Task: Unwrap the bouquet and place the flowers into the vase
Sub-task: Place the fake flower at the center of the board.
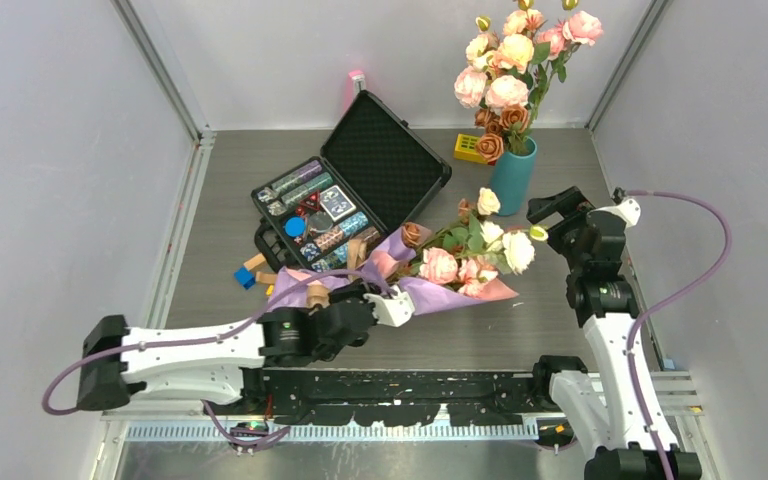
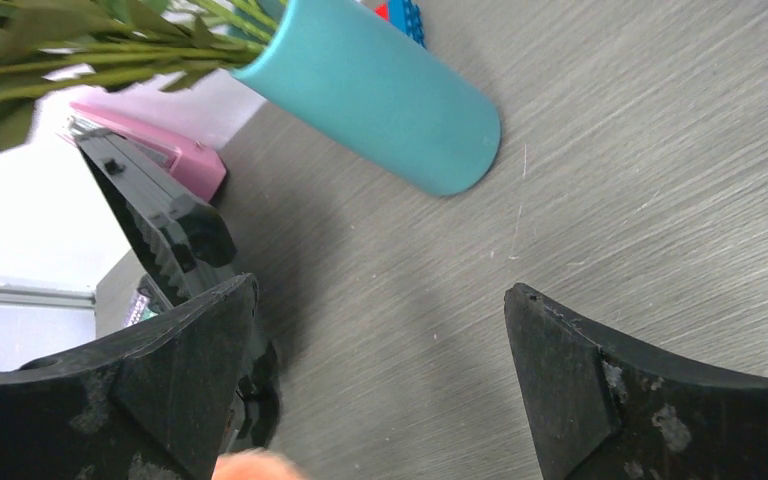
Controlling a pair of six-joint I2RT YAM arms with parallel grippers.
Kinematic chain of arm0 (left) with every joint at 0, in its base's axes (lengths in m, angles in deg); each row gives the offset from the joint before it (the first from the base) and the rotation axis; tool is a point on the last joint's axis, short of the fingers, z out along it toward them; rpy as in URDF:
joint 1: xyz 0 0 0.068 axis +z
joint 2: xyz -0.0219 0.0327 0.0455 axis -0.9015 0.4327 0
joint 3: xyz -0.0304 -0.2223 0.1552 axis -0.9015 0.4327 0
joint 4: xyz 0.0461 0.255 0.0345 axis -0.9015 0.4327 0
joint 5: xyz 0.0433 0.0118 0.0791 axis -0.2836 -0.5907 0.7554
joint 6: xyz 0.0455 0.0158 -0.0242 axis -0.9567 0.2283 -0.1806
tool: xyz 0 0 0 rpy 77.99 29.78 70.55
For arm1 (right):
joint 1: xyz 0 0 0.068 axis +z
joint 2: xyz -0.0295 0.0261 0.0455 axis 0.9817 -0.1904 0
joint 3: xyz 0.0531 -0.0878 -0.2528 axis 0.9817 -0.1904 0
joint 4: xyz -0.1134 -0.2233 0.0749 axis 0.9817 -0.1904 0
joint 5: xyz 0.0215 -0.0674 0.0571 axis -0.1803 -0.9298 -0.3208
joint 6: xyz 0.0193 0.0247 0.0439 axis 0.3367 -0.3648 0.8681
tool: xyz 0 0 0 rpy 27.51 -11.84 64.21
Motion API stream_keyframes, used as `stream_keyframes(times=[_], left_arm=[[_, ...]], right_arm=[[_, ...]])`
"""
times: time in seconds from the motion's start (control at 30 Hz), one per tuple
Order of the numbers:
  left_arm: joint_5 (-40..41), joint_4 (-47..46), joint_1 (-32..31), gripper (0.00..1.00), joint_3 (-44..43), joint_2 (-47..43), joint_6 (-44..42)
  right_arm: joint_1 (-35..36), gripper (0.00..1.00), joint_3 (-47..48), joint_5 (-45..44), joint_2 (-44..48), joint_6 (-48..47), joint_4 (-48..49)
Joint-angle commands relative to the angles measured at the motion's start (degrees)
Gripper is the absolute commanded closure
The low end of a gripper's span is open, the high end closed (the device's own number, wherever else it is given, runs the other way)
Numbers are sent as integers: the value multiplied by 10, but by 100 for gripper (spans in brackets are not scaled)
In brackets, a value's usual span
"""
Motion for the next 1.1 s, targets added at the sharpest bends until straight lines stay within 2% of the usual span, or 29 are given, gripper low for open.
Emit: stream_keyframes(times=[0.0,0.23,0.4,0.57,0.9,1.07], left_arm=[[64,-94,-7,100,-38,63,20],[58,-103,-20,100,-92,188,111],[73,-43,-42,100,-171,302,223],[104,-61,-69,100,-221,396,245],[120,-65,-68,100,-308,534,295],[121,-39,-62,100,-378,607,343]], right_arm=[[-3,0,47,-38,49,-16,-21],[-3,0,84,-122,92,-60,-102],[-3,1,111,-134,100,-75,-137],[-3,0,112,-129,111,-74,-138],[-3,0,108,-123,117,-72,-138],[-3,1,104,-113,121,-67,-130]])
